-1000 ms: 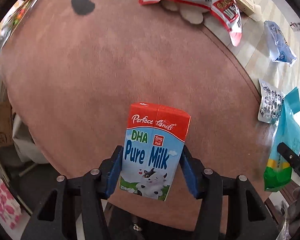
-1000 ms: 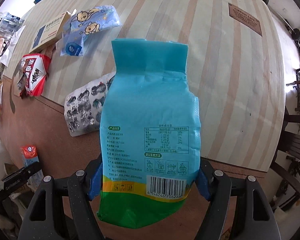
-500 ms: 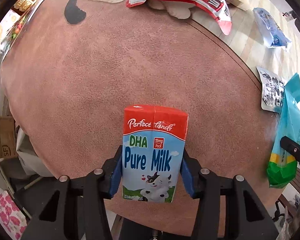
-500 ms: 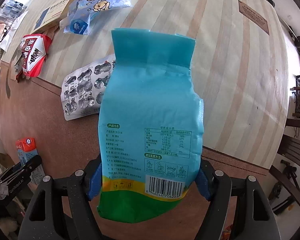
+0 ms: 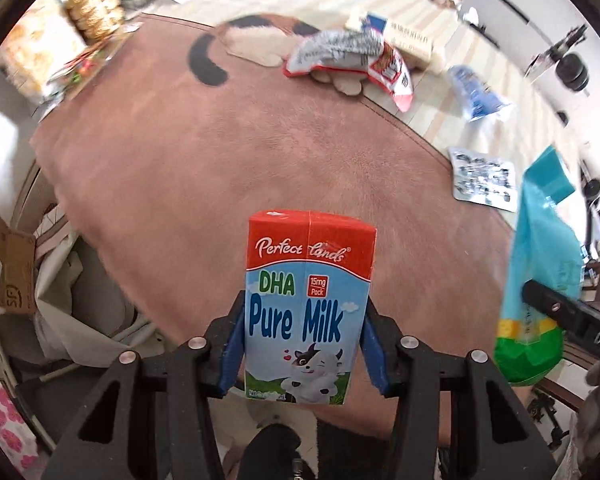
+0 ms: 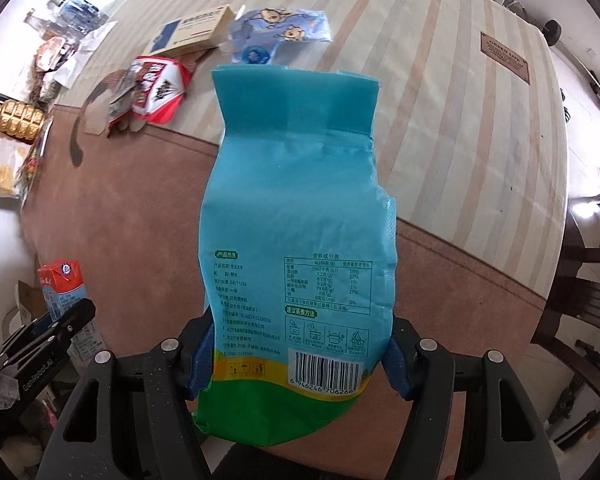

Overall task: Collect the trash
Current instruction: 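Carry the milk carton and snack bag toward the white trash bin, then open both tools to drop the carton and snack bag into the bin, then grasp the red-white snack wrapper with the left tool while the right tool grasps the blue cartoon bag, then carry the wrapper and blue bag off the table over the trash bin, then open both tools to drop the wrapper and blue bag into the bin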

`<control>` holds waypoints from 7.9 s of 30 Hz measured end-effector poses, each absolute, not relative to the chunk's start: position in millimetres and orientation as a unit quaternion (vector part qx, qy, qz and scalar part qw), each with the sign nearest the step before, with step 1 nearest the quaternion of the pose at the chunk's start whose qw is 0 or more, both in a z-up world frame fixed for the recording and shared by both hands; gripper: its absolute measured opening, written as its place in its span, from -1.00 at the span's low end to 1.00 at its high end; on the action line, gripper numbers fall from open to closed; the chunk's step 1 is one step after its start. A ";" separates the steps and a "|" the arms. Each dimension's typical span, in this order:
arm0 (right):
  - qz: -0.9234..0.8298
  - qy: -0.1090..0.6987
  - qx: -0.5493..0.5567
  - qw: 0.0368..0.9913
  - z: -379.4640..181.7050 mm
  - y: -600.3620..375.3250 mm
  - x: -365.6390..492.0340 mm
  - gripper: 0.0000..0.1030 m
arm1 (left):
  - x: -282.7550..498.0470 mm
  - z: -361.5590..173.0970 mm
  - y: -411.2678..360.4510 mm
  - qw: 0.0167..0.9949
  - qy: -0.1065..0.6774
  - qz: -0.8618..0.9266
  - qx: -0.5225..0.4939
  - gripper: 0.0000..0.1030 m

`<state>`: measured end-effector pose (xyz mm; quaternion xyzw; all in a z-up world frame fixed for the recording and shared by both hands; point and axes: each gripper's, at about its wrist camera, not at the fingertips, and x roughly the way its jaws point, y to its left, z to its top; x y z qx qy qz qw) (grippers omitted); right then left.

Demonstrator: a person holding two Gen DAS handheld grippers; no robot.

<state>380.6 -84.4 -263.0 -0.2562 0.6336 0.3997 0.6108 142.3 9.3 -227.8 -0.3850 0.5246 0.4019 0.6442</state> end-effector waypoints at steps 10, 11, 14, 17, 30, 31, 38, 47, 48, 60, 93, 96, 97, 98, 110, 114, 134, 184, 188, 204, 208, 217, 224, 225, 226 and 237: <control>0.465 0.625 -0.241 0.579 -237.7 -184.2 218.2 0.35 | -21.7 -218.8 -62.4 0.644 0.461 0.407 -0.454 -0.09; 0.468 0.630 -0.244 0.570 -243.0 -195.8 202.3 0.35 | -34.4 -227.7 -67.5 0.637 0.461 0.409 -0.464 -0.09; 0.471 0.641 -0.270 0.543 -276.5 -225.2 149.8 0.35 | -74.0 -264.9 -87.6 0.609 0.472 0.410 -0.488 -0.09; 0.465 0.656 -0.299 0.514 -328.7 -244.4 108.7 0.35 | -101.8 -320.4 -102.5 0.579 0.480 0.396 -0.526 -0.08; 0.450 0.675 -0.349 0.468 -629.9 -239.2 50.5 0.36 | -128.2 -609.3 -104.5 0.510 0.465 0.334 -0.642 0.26; 0.454 0.674 -0.352 0.465 -648.9 -238.4 50.6 0.40 | -130.1 -623.7 -103.1 0.511 0.463 0.339 -0.640 0.47; 0.463 0.676 -0.356 0.450 -718.1 -230.5 51.4 0.96 | -140.4 -650.0 -113.7 0.510 0.480 0.376 -0.607 0.95; 0.434 0.622 -0.417 0.501 -690.2 -222.5 46.6 0.96 | -130.7 -603.9 -136.7 0.531 0.545 0.454 -0.464 0.95; 0.431 0.620 -0.422 0.503 -684.9 -220.2 45.8 0.96 | -130.3 -600.1 -138.9 0.531 0.548 0.451 -0.463 0.95; 0.430 0.600 -0.422 0.527 -578.4 -228.6 43.0 0.96 | -141.2 -517.0 -157.1 0.528 0.552 0.456 -0.456 0.95; 0.462 0.622 -0.244 0.583 -210.2 -205.7 161.0 0.96 | -29.0 -181.5 -107.9 0.611 0.502 0.511 -0.338 0.95; 0.442 0.629 -0.208 0.605 -203.9 -174.6 230.6 0.96 | 20.9 -175.9 -68.7 0.616 0.501 0.513 -0.326 0.95; 0.435 0.628 -0.205 0.612 -202.7 -162.4 254.2 0.96 | 34.4 -175.5 -56.1 0.614 0.501 0.515 -0.327 0.95; 0.425 0.627 -0.204 0.620 -202.9 -148.4 279.7 0.96 | 53.1 -176.3 -40.9 0.613 0.499 0.515 -0.332 0.95; 0.403 0.594 -0.290 0.632 -239.1 61.9 490.1 0.96 | 222.4 -228.0 154.9 0.563 0.475 0.489 -0.466 0.95; 0.395 0.595 -0.316 0.625 -265.9 116.0 514.4 0.96 | 242.7 -265.4 211.9 0.509 0.430 0.469 -0.579 0.93; 0.404 0.633 -0.324 0.575 -335.2 141.2 526.0 0.22 | 286.2 -322.2 200.6 0.539 0.549 0.426 -0.476 0.06; 0.471 0.650 -0.228 0.551 -259.3 -230.6 160.2 -0.15 | -44.3 -251.1 -99.5 0.634 0.492 0.363 -0.474 -0.14; 0.456 0.663 -0.257 0.535 -321.3 -253.3 130.2 -0.15 | -64.8 -321.2 -107.3 0.598 0.505 0.358 -0.509 -0.14; 0.422 0.707 -0.311 0.475 -681.5 -240.7 68.9 -0.13 | -99.4 -653.8 -80.2 0.523 0.496 0.303 -0.623 0.86; 0.430 0.712 -0.319 0.455 -731.6 -221.1 57.5 0.23 | -112.9 -677.5 -89.5 0.512 0.506 0.326 -0.613 0.87; 0.435 0.698 -0.332 0.461 -738.0 -218.5 58.6 0.85 | -130.0 -639.6 -112.8 0.538 0.536 0.434 -0.484 0.87; 0.422 0.647 -0.383 0.507 -692.0 -219.5 55.7 0.86 | -133.7 -614.1 -129.0 0.539 0.543 0.438 -0.473 0.87; 0.423 0.644 -0.384 0.509 -685.3 -221.2 55.4 0.86 | -132.0 -610.6 -131.8 0.538 0.544 0.435 -0.474 0.87; 0.423 0.641 -0.387 0.511 -679.8 -223.8 57.0 0.86 | -132.4 -605.6 -135.7 0.538 0.547 0.435 -0.471 0.87; 0.432 0.610 -0.395 0.534 -598.1 -237.4 47.6 0.98 | -136.0 -540.7 -163.3 0.544 0.548 0.433 -0.465 0.87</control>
